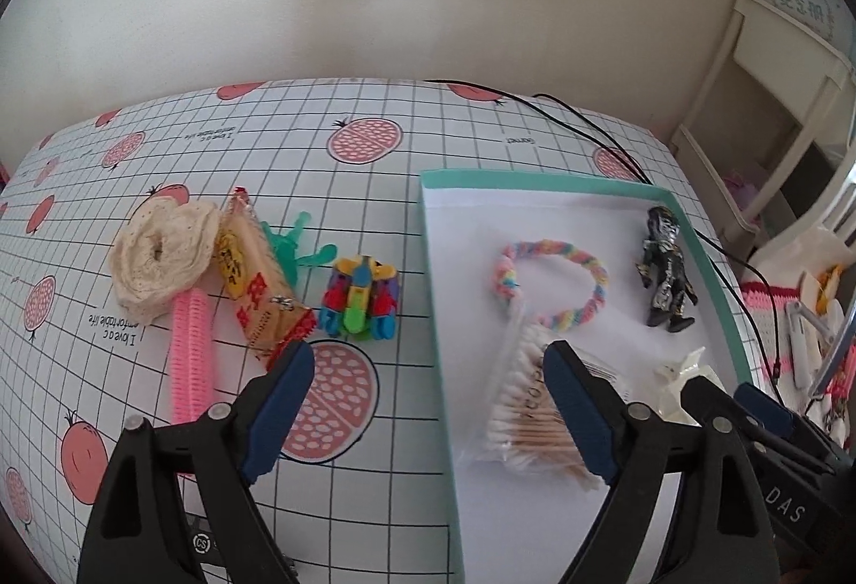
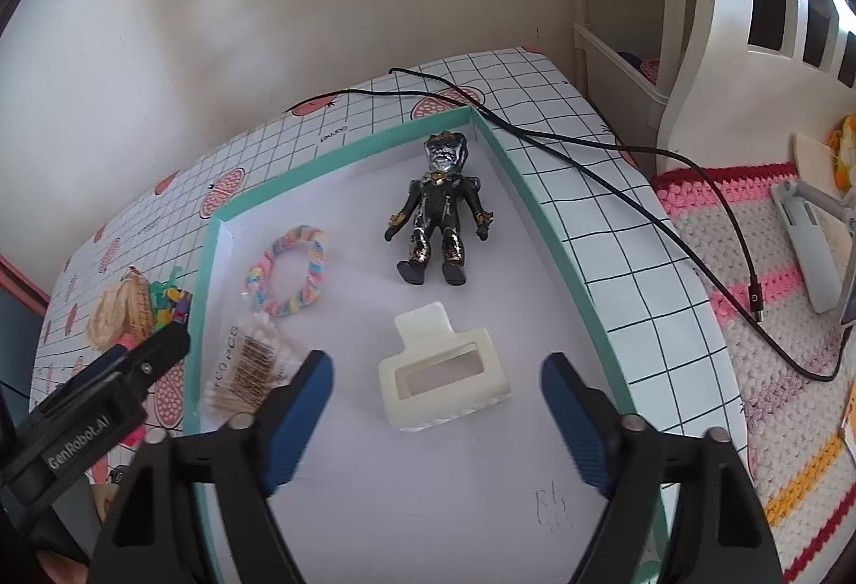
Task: Organize objects
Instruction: 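Open the right gripper to drop the clip while the left gripper releases the swab bag, then withdraw both grippers from the tray toward the remaining items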
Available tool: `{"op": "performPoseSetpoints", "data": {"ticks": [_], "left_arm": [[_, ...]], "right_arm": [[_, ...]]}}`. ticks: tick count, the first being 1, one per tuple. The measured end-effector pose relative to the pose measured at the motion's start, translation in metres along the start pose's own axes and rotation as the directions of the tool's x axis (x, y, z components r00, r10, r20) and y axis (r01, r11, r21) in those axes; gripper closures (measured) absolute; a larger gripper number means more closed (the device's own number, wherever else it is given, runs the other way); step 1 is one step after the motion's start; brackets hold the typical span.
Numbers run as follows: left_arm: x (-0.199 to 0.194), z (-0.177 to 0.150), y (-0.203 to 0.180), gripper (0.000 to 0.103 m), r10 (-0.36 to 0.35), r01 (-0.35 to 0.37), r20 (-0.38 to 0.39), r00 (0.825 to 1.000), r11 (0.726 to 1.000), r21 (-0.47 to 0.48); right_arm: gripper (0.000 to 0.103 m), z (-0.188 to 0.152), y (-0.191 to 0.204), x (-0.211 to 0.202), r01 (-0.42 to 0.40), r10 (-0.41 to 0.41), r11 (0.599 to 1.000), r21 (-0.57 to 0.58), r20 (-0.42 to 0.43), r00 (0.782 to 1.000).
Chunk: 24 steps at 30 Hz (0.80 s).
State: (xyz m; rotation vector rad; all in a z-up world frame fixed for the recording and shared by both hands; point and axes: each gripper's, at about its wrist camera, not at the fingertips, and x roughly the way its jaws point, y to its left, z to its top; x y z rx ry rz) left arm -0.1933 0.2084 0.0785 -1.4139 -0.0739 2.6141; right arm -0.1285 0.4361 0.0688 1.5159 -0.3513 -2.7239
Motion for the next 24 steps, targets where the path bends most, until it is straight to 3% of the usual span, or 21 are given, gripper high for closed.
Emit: {"op": "performPoseSetpoints", "data": {"ticks": [1,3,13,24], "left_arm": [[0.0,0.001,0.002,0.007,0.004,-0.004,0.001,1.0,1.0,-0.005],[0.0,0.002,0.005,0.001,0.018,-0.018,0.005,1.0,1.0,-0.019],[-0.007,0.006,0.018,0.001,0.025,-0.024,0.019,1.0,0.998,-0.055],[-0.04,0.0,0.048,0.001,0.018,-0.015,0.033,0.999,0.995,-0.1]], "right_arm": [[0.003,-0.001,0.0,0.001,0.002,-0.002,1.0,0.0,0.002,1.0],[0.001,-0.001,-0.001,0.001,0.004,-0.004,1.0,0.002,0.002,1.0],[0.0,-0.003,0.0,-0.001,0.013,-0.013,1.0,0.002,0.007,1.0],[0.0,-0.008,0.024,-0.026,-0.011,0.012,0.999,-0.053,0.02,1.0]]}}
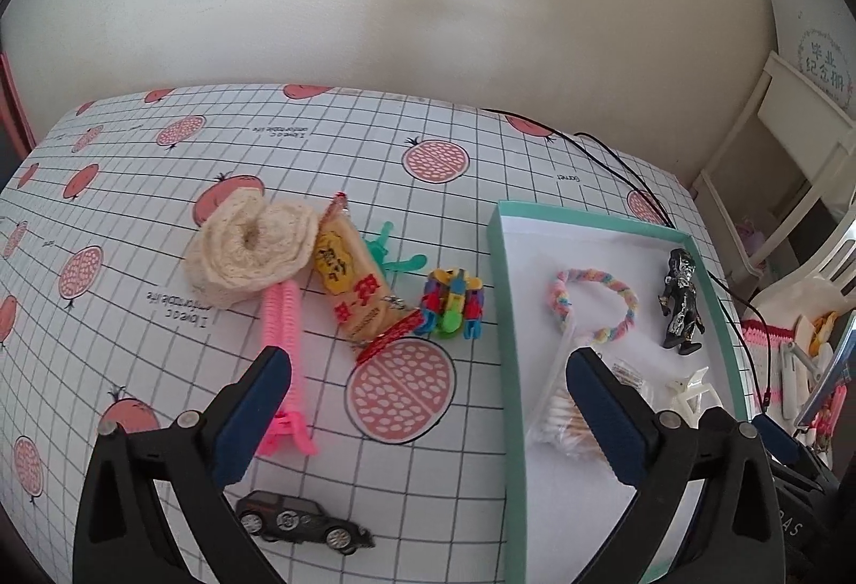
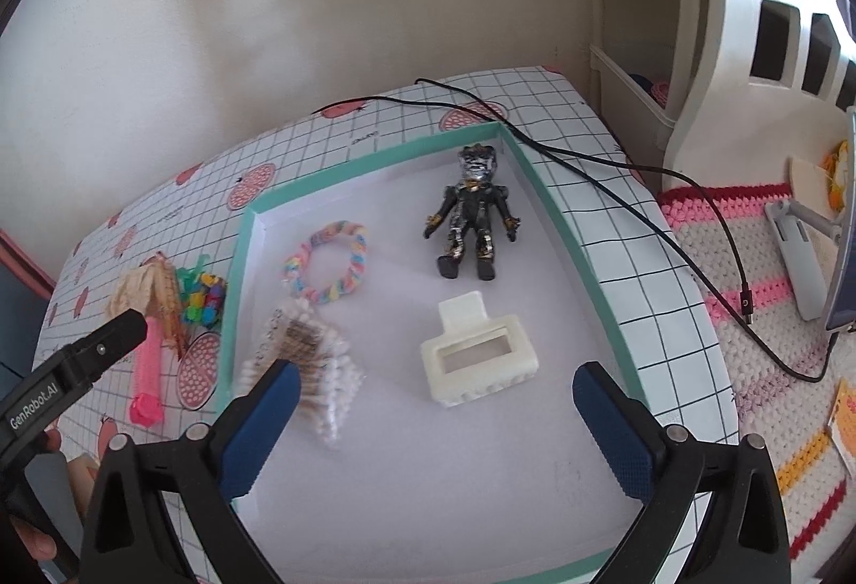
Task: Organize objects
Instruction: 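Withdraw both grippers from the tray toward the remaining items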
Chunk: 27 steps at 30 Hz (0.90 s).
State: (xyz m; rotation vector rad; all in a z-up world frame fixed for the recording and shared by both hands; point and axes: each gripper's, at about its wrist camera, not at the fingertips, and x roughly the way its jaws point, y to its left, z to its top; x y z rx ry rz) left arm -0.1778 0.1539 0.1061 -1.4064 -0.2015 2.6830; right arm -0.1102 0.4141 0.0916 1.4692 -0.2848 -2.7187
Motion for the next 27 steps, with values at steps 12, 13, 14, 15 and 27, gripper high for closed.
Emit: {"op": "performPoseSetpoints", "data": {"ticks": [12,13,14,15,27], "left_arm": [[-0.029,-0.007,0.044,0.0,-0.002,0.002,0.001,1.0,0.998,-0.06],[-0.029,-0.008,0.048,0.0,-0.007,0.007,-0.003,1.0,0.998,-0.064],[-0.03,-0.009,0.051,0.0,-0.008,0.007,-0.01,1.0,0.998,-0.068],[-0.03,-0.011,0.054,0.0,-0.004,0.003,-0.015,1.0,0.997,-0.074],[-0.02,-0.036,0.083,0.0,0.022,-0.037,-0.131,0.991,0.993,-0.116]], "right_arm": [[0.0,-0.013,0.049,-0.019,-0.039,0.037,0.995,-0.093,-0.022,0.999],[0.0,-0.013,0.052,-0.019,-0.038,0.036,0.994,-0.103,-0.024,0.999],[0.0,-0.014,0.055,-0.02,-0.039,0.036,0.993,-0.11,-0.026,0.999],[0.0,-0.015,0.058,-0.02,-0.042,0.039,0.993,-0.113,-0.031,0.999],[0.0,-0.024,0.081,-0.019,-0.057,0.049,0.989,-0.134,-0.06,0.997]]}}
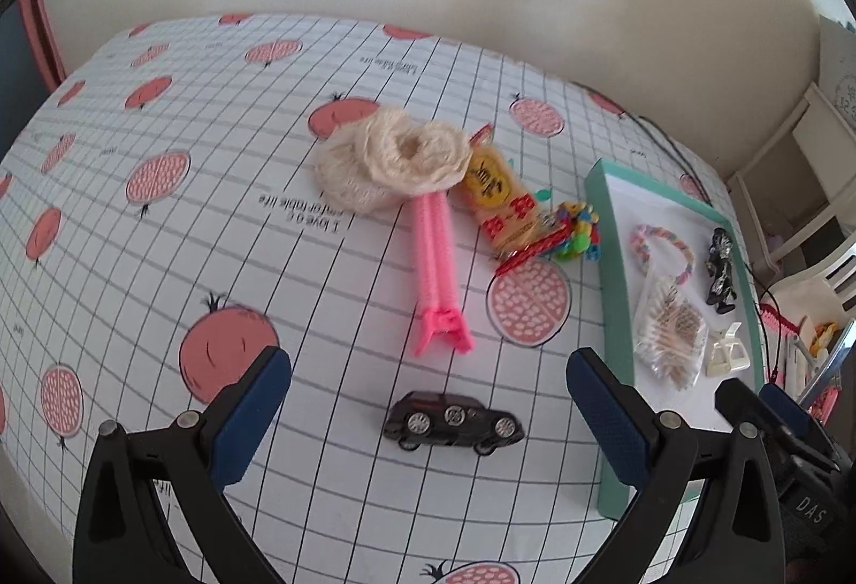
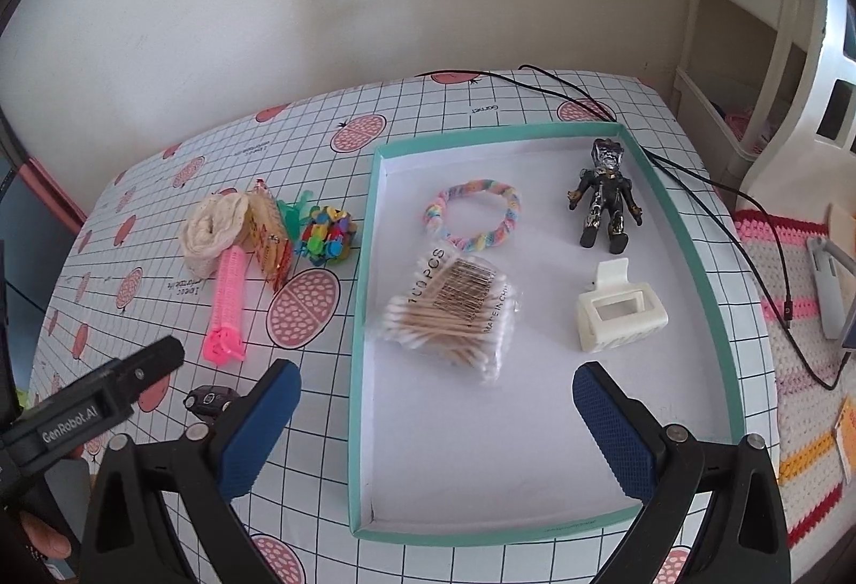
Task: Organize objects
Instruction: 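Withdraw both grippers from the tray toward the remaining items, then move the left gripper to the black toy car while the right gripper approaches the pink curler clip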
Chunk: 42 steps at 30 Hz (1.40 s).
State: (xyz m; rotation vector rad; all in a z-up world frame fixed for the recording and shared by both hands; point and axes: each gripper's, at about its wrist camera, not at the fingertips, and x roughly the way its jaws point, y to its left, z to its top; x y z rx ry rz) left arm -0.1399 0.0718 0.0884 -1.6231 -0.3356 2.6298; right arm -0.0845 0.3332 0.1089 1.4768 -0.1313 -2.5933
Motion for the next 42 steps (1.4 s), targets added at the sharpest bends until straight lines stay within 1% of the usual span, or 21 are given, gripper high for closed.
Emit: {"op": "performPoseSetpoints", "data": {"ticks": [3,7,12,14,16,20,21,23,25,29,31,34,37,42], "left_arm": [[0.006,-0.008,0.002,0.0,0.016,-0.017,-0.036,0.999,0.999,-0.028],[0.008,-0.017,0.0,0.001,0.031,-0.035,-0.049,0.998,0.997,-0.067],[0.02,-0.028,-0.006,0.001,0.025,-0.036,-0.095,0.995,0.992,-0.117],[0.027,-0.032,-0.008,0.001,0.041,-0.055,-0.112,0.993,0.991,-0.124],[0.034,-0.036,-0.01,0.001,0.035,-0.054,-0.136,0.99,0.989,-0.139],[0.044,-0.041,-0.014,0.002,0.03,-0.054,-0.157,0.987,0.987,-0.149],[0.045,-0.041,-0.016,0.003,0.035,-0.058,-0.157,0.987,0.988,-0.142],[0.046,-0.042,-0.021,0.012,0.052,-0.072,-0.15,0.987,0.989,-0.129],[0.049,-0.042,-0.025,0.016,0.052,-0.07,-0.148,0.988,0.99,-0.122],[0.051,-0.041,-0.031,0.024,0.098,-0.108,-0.122,0.988,0.991,-0.078],[0.05,-0.04,-0.029,0.026,0.1,-0.109,-0.119,0.988,0.991,-0.072],[0.048,-0.038,-0.026,0.036,0.109,-0.116,-0.119,0.987,0.992,-0.055],[0.049,-0.036,-0.024,0.037,0.104,-0.108,-0.122,0.987,0.994,-0.023],[0.05,-0.026,-0.011,0.038,0.106,-0.109,-0.143,0.984,0.994,-0.01]], "right_arm": [[0.0,-0.001,0.001,0.001,0.004,-0.004,1.0,0.001,-0.004,1.0],[0.0,-0.002,-0.001,0.003,0.013,-0.013,1.0,0.002,-0.012,1.0],[0.0,-0.004,-0.001,0.006,0.031,-0.031,0.999,-0.008,-0.022,0.999],[0.0,-0.004,-0.002,0.006,0.031,-0.031,1.0,-0.002,-0.02,0.999],[0.0,-0.004,-0.003,0.007,0.03,-0.03,1.0,0.0,-0.023,0.999],[0.0,-0.004,-0.001,0.011,0.032,-0.032,0.999,-0.015,-0.029,0.999],[0.0,-0.004,-0.001,0.011,0.031,-0.031,0.999,-0.015,-0.029,0.999],[0.0,-0.003,-0.001,0.012,0.029,-0.03,1.0,-0.011,-0.028,0.999],[0.0,-0.003,-0.001,0.013,0.025,-0.026,1.0,-0.01,-0.029,0.999],[0.0,-0.001,0.002,0.015,0.019,-0.019,1.0,-0.01,-0.022,1.0],[0.0,0.001,0.005,0.016,0.019,-0.019,1.0,0.001,-0.016,1.0],[0.0,0.006,0.013,0.021,-0.006,0.006,1.0,0.014,-0.011,1.0],[0.0,0.01,0.027,0.026,-0.019,0.019,1.0,0.011,-0.001,1.0],[0.0,0.015,0.051,0.035,-0.063,0.063,0.998,0.012,0.006,0.998]]}}
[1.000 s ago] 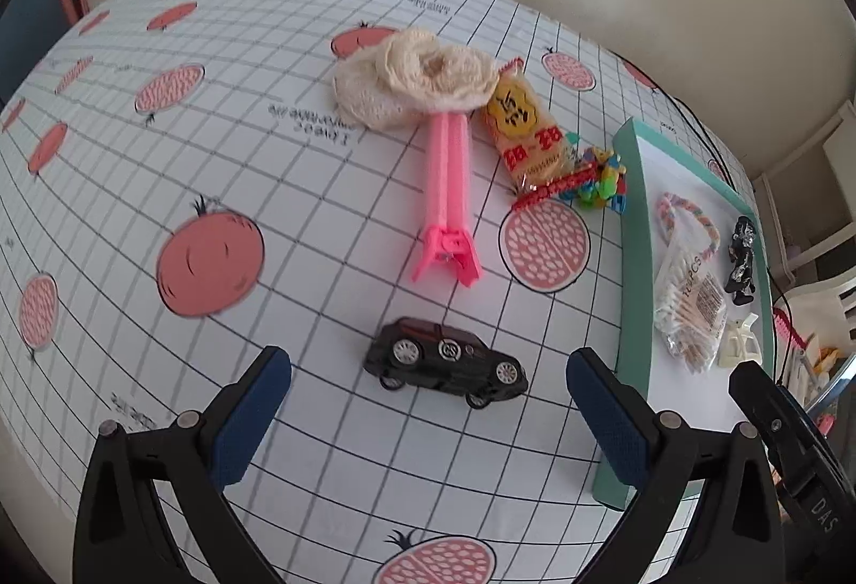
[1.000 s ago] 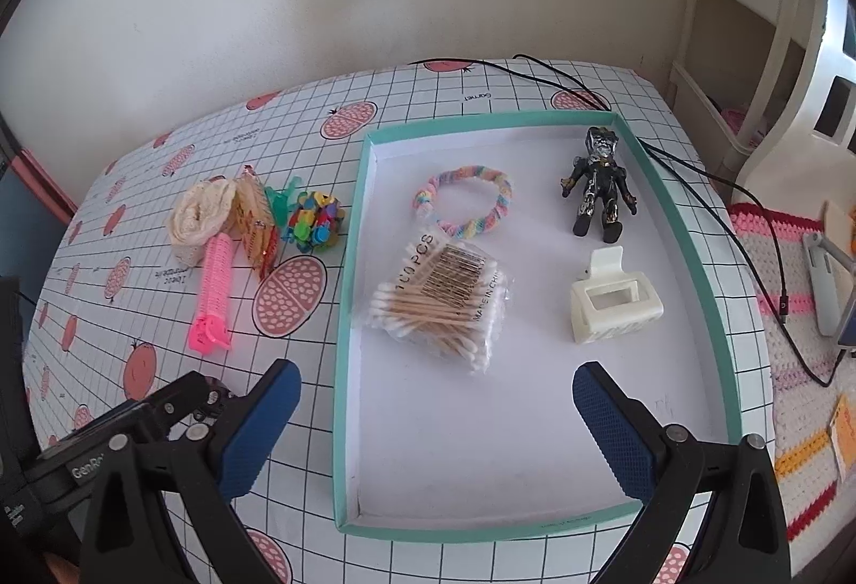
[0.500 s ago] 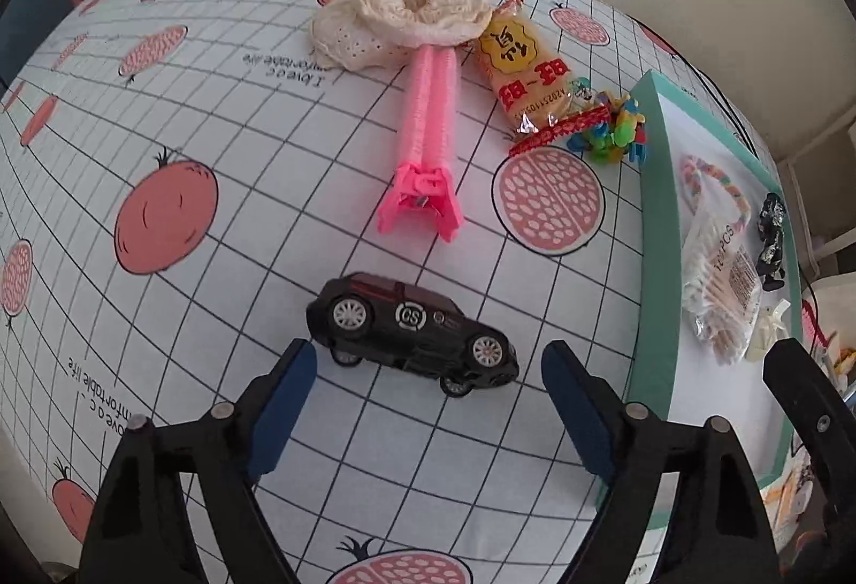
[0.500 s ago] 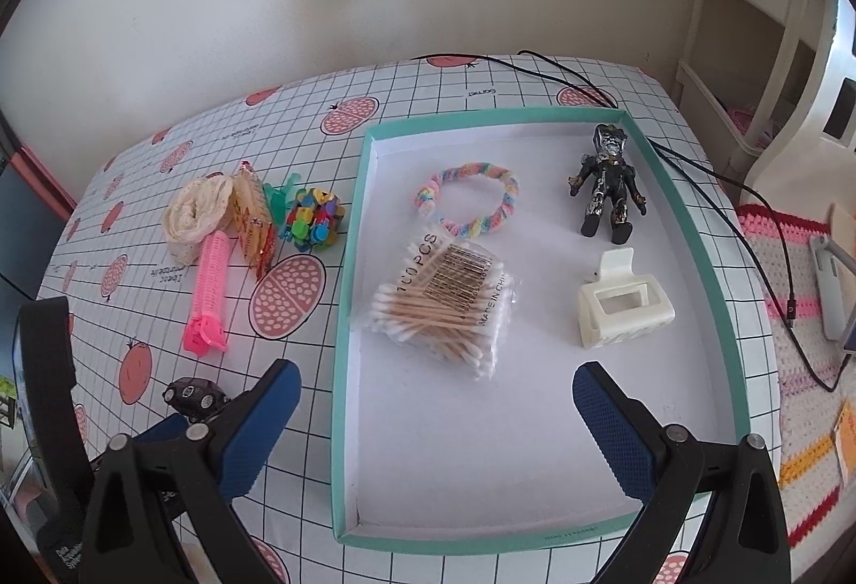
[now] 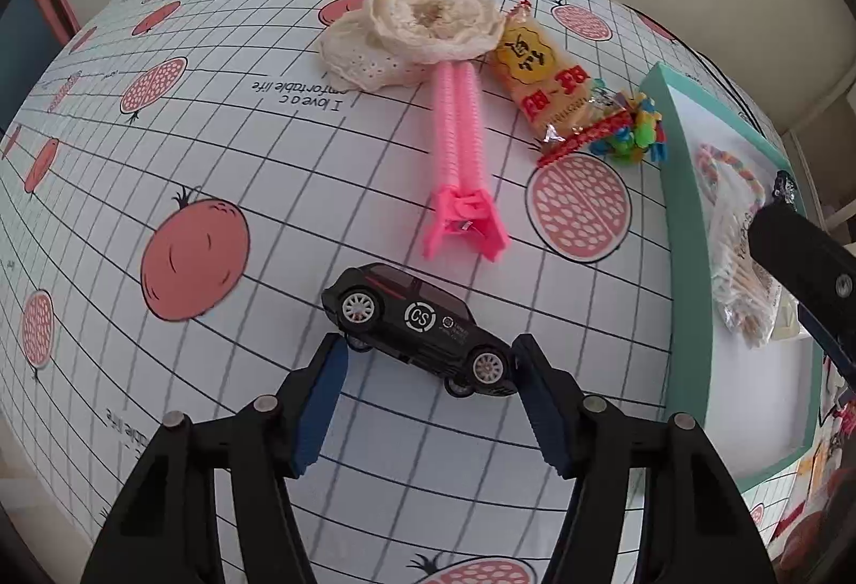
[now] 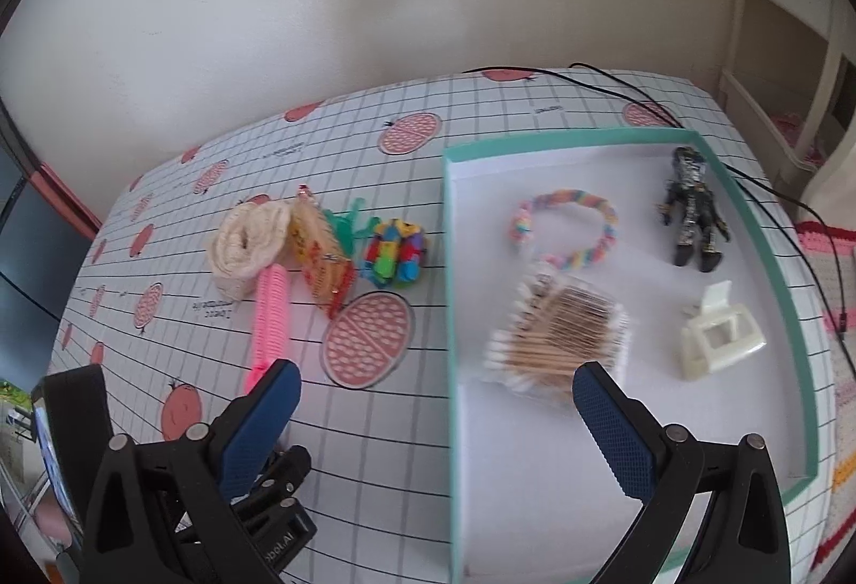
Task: Organize objects
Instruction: 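Move the left gripper to the black toy car while the right gripper approaches the pink curler clip, then close the left gripper on the black car while the right gripper closes on the pink curler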
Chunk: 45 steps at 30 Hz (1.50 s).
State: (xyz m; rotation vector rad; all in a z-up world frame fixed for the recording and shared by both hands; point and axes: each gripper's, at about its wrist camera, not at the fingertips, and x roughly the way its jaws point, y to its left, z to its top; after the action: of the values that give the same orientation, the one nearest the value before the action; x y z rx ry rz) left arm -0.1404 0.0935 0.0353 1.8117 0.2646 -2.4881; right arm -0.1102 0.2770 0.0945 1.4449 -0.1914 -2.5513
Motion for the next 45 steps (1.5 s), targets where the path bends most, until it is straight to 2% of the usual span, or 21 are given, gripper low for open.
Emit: {"op": "performPoseSetpoints", "data": {"ticks": [4,9,15,23,25,29,31,37,45], "left_arm": [[0.002,0.014,0.014,0.038,0.013,-0.013,-0.019,1.0,1.0,0.004],[0.004,0.031,0.037,0.047,0.044,-0.044,-0.026,0.999,0.999,0.013],[0.005,0.045,0.062,0.048,0.057,-0.057,-0.025,0.998,0.998,-0.012],[0.006,0.059,0.072,0.061,0.059,-0.059,-0.008,0.998,0.998,-0.001],[0.006,0.057,0.074,0.064,0.069,-0.069,-0.001,0.998,0.998,0.014],[0.007,0.062,0.077,0.069,0.079,-0.079,0.012,0.997,0.997,0.025],[0.012,0.064,0.073,0.071,0.073,-0.073,0.015,0.997,0.997,0.016],[0.006,0.056,0.089,0.083,0.083,-0.083,0.035,0.996,0.996,0.013],[0.008,0.059,0.086,0.085,0.079,-0.08,0.05,0.996,0.997,0.007]], "right_arm": [[0.0,0.003,0.018,0.007,-0.021,0.021,1.0,-0.017,0.011,1.0],[0.001,0.005,0.039,0.011,-0.064,0.065,0.997,-0.04,0.022,0.998],[0.009,0.002,0.061,0.027,-0.074,0.073,0.995,-0.067,-0.011,0.997],[0.018,-0.006,0.088,0.051,-0.083,0.078,0.99,-0.112,-0.05,0.996],[0.025,-0.008,0.089,0.055,-0.091,0.085,0.991,-0.102,-0.055,0.995],[0.031,-0.009,0.089,0.066,-0.104,0.099,0.992,-0.076,-0.068,0.993],[0.039,-0.009,0.09,0.069,-0.092,0.086,0.993,-0.08,-0.07,0.994],[0.049,-0.01,0.092,0.079,-0.093,0.087,0.993,-0.073,-0.083,0.993],[0.067,-0.011,0.098,0.083,-0.114,0.107,0.99,-0.084,-0.091,0.99]]}}
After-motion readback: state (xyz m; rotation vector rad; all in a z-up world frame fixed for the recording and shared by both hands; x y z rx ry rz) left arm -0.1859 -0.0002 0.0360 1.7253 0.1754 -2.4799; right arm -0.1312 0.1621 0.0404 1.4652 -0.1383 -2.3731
